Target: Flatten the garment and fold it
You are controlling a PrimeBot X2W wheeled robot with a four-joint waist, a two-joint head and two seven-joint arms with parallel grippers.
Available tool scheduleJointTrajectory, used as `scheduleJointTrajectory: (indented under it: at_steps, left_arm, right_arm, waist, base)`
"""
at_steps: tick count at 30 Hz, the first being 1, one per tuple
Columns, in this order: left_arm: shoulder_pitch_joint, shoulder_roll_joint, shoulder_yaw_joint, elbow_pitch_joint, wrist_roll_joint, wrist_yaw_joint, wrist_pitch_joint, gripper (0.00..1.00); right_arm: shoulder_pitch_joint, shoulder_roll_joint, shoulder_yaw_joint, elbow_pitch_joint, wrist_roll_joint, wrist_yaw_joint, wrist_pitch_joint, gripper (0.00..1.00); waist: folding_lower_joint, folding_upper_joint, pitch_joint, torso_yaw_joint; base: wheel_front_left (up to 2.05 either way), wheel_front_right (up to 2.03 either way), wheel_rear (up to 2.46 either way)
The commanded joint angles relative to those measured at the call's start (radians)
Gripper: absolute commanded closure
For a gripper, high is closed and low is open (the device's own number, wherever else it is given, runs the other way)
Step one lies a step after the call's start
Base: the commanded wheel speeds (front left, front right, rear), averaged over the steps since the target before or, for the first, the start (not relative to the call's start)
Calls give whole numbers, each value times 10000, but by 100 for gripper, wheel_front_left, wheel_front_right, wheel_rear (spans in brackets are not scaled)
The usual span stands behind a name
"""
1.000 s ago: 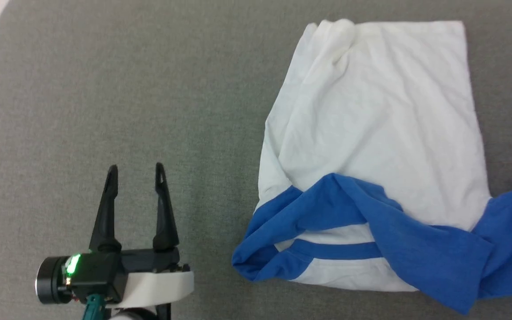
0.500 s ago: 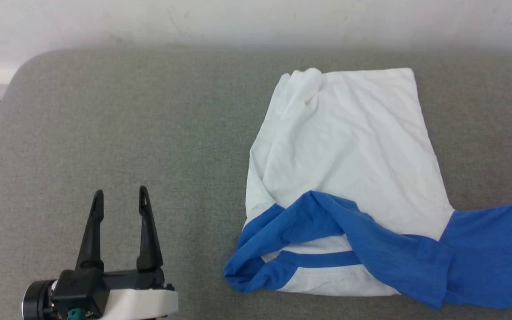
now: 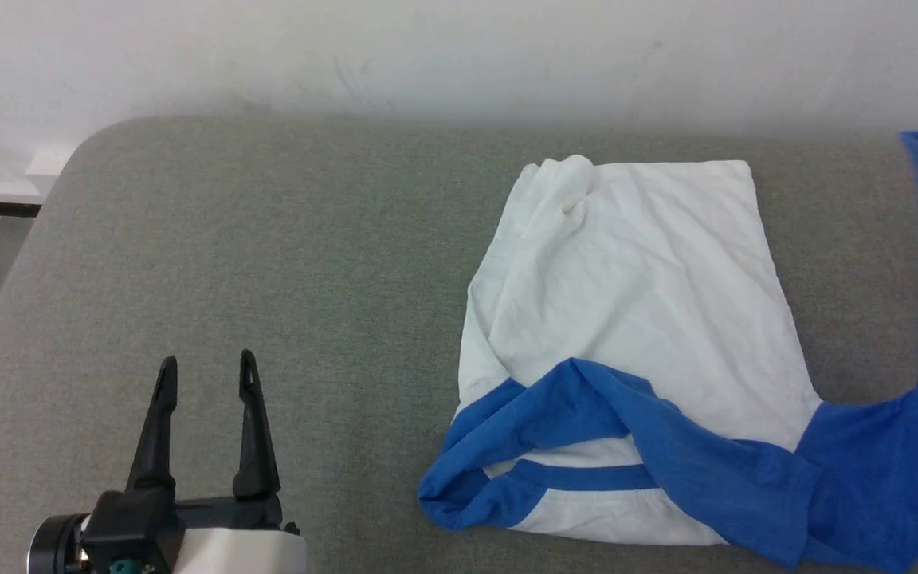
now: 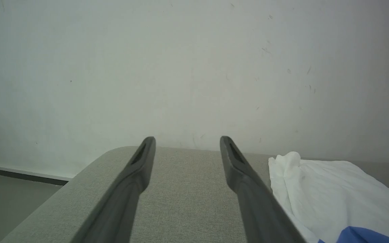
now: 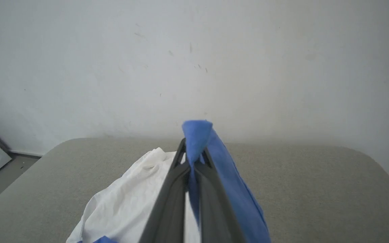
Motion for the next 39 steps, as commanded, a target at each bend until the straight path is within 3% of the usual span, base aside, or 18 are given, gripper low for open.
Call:
scheduleJointTrajectory:
  at_steps: [1,6,13,21,29,30,31,35,39]
  left_arm:
    - [53,57,20,9,-20,-77,6,0]
    - [-21,33,-56,58,-65,-128,-4,0]
    - [-223,-94,-225,173,-67,-178,-69,0]
    - [-538,-338,-433,318,8,-196,-199,0]
    - [-785,-543,-592,497,57,-228,-286,0]
    - [-804,-557,-598,514,60,-231,-294,0]
    - [-817,-567,-597,529,60,-230,-302,0]
    - [-777,-561,-493,554,51,-175,-331,0]
    - [-734,-488,-424,561,39,-182,-343,0]
  right_arm:
    - [-138,133,116,-111,-84,-7,41,100]
    - [-530,1191,1967,-810,-551,-7,643,100]
    - [-1217,2030,4155,134,-1160,-7,532,100]
    - [-1352,2339,6452,1995,-1738,-7,214,100]
    - [-1383,2342,7761,4350,-2400,-7,-295,100]
    - [-1411,2371,7807,4625,-2442,-7,-368,87]
    - [-1449,2413,7856,4847,-2462,-7,-467,0]
    - [-1745,2681,7945,5327,-2175,-7,-1013,0]
    - [-2020,2642,7867,4786,-1414,-7,-1255,0]
  waist:
    - [0,-2,-59,115]
    - [0,-2,-62,421]
    - [0,-2,147,963]
    - [0,-2,537,1458]
    - [0,-2,726,1764]
    - [0,-2,738,1777]
    - [0,-2,740,1779]
    - [0,-2,688,1596]
    - [0,-2,550,1292]
  base:
    - [0,0,0]
    - [0,0,0]
    - [0,0,0]
    - [0,0,0]
    - [0,0,0]
    - [0,0,0]
    - [0,0,0]
    - [0,0,0]
    - [0,0,0]
